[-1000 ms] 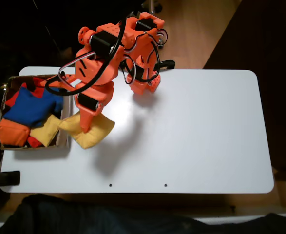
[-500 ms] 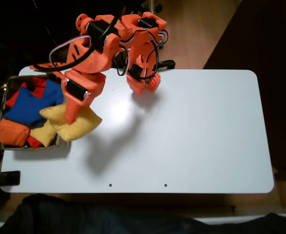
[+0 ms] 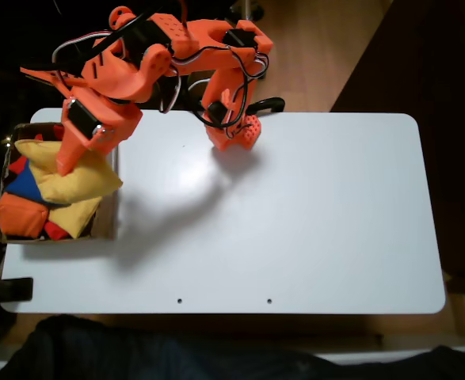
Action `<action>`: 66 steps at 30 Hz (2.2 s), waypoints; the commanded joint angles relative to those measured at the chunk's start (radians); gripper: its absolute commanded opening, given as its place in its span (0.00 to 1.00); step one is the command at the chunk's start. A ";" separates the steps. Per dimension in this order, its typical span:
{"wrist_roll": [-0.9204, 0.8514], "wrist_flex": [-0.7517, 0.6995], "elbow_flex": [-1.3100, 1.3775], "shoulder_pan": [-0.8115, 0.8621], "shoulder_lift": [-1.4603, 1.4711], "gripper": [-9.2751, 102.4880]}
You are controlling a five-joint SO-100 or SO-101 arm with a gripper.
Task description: Grasp a bag and put it in the box.
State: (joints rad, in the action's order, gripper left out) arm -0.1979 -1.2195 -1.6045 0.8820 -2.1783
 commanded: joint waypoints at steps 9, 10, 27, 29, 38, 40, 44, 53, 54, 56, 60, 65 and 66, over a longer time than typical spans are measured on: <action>-0.025 0.147 0.028 0.158 0.049 0.24; -0.026 0.152 0.034 0.170 0.063 0.24; -0.029 0.163 0.302 0.295 0.348 0.24; -0.029 0.164 0.321 0.304 0.370 0.24; -0.034 0.161 0.414 0.365 0.460 0.24; -0.035 0.156 0.442 0.382 0.486 0.24; -0.048 0.150 0.486 0.413 0.541 0.24; -0.112 0.118 0.514 0.436 0.647 0.25; -0.120 0.110 0.514 0.436 0.657 0.30; -0.141 0.091 0.514 0.431 0.672 0.32; -0.176 0.041 0.514 0.423 0.698 0.34; -0.216 -0.021 0.508 0.413 0.727 0.46; -0.222 -0.035 0.506 0.410 0.732 0.47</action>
State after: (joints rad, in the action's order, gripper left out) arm -0.4050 -1.2303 -1.1351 1.3039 -1.4435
